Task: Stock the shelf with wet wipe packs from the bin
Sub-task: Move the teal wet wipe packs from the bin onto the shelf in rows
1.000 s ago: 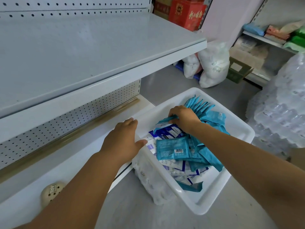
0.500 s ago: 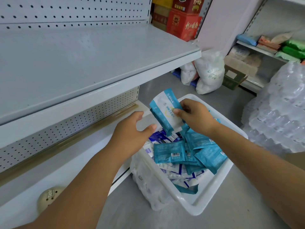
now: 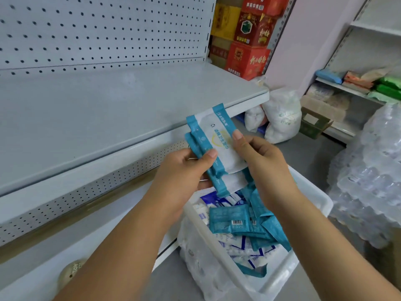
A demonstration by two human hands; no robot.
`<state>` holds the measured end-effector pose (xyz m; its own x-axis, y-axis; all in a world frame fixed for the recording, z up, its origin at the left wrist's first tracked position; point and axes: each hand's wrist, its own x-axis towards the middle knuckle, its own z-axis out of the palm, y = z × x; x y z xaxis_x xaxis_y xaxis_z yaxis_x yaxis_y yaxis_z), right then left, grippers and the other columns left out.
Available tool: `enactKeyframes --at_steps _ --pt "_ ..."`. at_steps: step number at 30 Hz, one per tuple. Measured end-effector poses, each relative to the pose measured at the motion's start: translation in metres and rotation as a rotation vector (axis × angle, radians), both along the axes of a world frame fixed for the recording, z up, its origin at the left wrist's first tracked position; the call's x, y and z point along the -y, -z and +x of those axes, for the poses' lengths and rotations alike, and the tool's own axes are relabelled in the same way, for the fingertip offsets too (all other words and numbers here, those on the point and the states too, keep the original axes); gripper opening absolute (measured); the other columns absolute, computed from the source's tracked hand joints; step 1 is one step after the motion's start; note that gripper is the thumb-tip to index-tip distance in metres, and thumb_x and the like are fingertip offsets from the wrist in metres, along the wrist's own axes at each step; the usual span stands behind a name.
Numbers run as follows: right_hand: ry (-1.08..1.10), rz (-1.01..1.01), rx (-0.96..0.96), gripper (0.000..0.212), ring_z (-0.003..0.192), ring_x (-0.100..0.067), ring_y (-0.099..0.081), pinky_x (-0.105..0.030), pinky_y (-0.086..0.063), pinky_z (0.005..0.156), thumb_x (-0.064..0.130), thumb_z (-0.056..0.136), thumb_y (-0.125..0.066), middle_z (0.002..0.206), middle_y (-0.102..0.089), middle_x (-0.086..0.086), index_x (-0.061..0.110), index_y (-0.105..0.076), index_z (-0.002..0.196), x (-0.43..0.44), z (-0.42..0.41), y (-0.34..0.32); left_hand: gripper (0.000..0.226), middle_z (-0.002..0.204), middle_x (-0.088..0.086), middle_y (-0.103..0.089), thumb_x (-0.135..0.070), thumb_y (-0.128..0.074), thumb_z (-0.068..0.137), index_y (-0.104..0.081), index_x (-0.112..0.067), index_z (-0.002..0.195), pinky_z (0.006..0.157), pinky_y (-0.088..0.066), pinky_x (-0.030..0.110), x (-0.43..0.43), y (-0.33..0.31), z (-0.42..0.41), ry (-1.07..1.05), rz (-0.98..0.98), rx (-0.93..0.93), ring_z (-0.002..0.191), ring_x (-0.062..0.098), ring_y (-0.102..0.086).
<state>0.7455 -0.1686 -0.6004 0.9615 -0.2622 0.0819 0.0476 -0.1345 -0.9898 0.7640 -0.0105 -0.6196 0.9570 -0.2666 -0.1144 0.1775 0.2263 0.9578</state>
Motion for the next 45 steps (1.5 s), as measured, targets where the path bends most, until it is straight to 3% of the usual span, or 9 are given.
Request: enactKeyframes --at_steps 3,11,16,19,26,32,36,40,45 --pt "-0.041 0.099 0.002 0.035 0.093 -0.033 -0.074 -0.046 -0.061 0.084 0.042 0.086 -0.074 0.096 -0.078 -0.011 0.012 -0.075 0.105 -0.027 0.009 -0.008 0.018 0.096 0.004 -0.078 -0.022 -0.070 0.092 -0.070 -0.013 0.107 0.077 -0.061 0.037 -0.020 -0.020 0.003 -0.136 -0.028 0.070 0.089 0.020 -0.076" --pt "0.006 0.134 0.188 0.021 0.065 -0.003 -0.057 -0.022 -0.050 0.061 0.039 0.087 -0.075 0.077 -0.073 0.003 0.018 -0.076 0.090 -0.121 0.057 -0.050 0.008 0.094 0.007 -0.077 -0.013 -0.069 0.092 -0.069 -0.009 0.099 0.067 -0.061 0.029 -0.105 -0.066 0.028 -0.520 -0.161 0.096 0.083 0.020 -0.076" --pt "-0.073 0.252 0.191 0.019 0.083 -0.032 -0.067 -0.054 -0.056 0.091 0.026 0.085 -0.080 0.101 -0.072 -0.020 0.009 -0.073 0.090 -0.192 0.084 -0.074 0.008 0.108 0.006 -0.074 -0.009 -0.064 0.095 -0.066 -0.013 0.102 0.072 -0.061 0.028 -0.191 -0.080 0.039 -0.625 -0.113 0.094 0.091 0.019 -0.075" --pt "-0.134 0.400 0.201 0.031 0.079 -0.021 -0.061 -0.061 -0.051 0.093 0.020 0.084 -0.080 0.108 -0.067 -0.026 -0.006 -0.066 0.094 -0.244 0.094 -0.087 0.018 0.112 0.005 -0.073 -0.010 -0.061 0.098 -0.065 -0.013 0.115 0.073 -0.061 0.027 -0.242 -0.085 0.034 -0.666 -0.132 0.152 0.095 0.018 -0.074" --pt "-0.256 0.654 0.146 0.023 0.082 -0.014 -0.069 -0.036 -0.059 0.086 0.031 0.083 -0.081 0.094 -0.075 -0.003 0.013 -0.070 0.092 -0.355 0.087 -0.097 0.031 0.116 0.004 -0.074 -0.011 -0.057 0.099 -0.061 -0.016 0.129 0.082 -0.059 0.032 -0.329 -0.076 0.012 -0.746 -0.274 0.221 0.103 0.020 -0.072" --pt "-0.244 0.630 0.144 0.019 0.081 -0.008 -0.072 -0.024 -0.060 0.073 0.029 0.084 -0.081 0.088 -0.077 0.005 0.017 -0.072 0.096 -0.391 0.076 -0.071 0.030 0.121 0.006 -0.071 -0.011 -0.057 0.099 -0.061 -0.016 0.128 0.092 -0.056 0.038 -0.353 -0.069 -0.001 -0.845 -0.325 0.241 0.108 0.021 -0.071" --pt "-0.216 0.606 0.133 0.026 0.070 0.001 -0.070 -0.013 -0.050 0.056 0.028 0.084 -0.080 0.090 -0.076 0.004 0.014 -0.068 0.103 -0.395 0.068 -0.057 0.031 0.120 0.004 -0.072 -0.012 -0.057 0.099 -0.061 -0.019 0.129 0.094 -0.054 0.041 -0.350 -0.069 -0.005 -0.832 -0.337 0.250 0.108 0.022 -0.071" --pt "-0.174 0.607 0.118 0.035 0.070 0.001 -0.071 -0.013 -0.049 0.053 0.031 0.083 -0.081 0.091 -0.076 0.004 0.013 -0.064 0.107 -0.390 0.067 -0.046 0.033 0.121 0.004 -0.072 -0.011 -0.057 0.098 -0.061 -0.019 0.130 0.094 -0.055 0.042 -0.345 -0.063 -0.010 -0.835 -0.336 0.237 0.108 0.022 -0.071" --pt "-0.229 0.585 0.131 0.022 0.076 -0.002 -0.071 -0.014 -0.051 0.057 0.025 0.086 -0.078 0.098 -0.074 -0.001 0.015 -0.064 0.100 -0.387 0.068 -0.037 0.030 0.114 0.001 -0.075 -0.013 -0.056 0.100 -0.062 -0.020 0.129 0.093 -0.056 0.042 -0.336 -0.061 -0.011 -0.802 -0.306 0.234 0.106 0.022 -0.072"
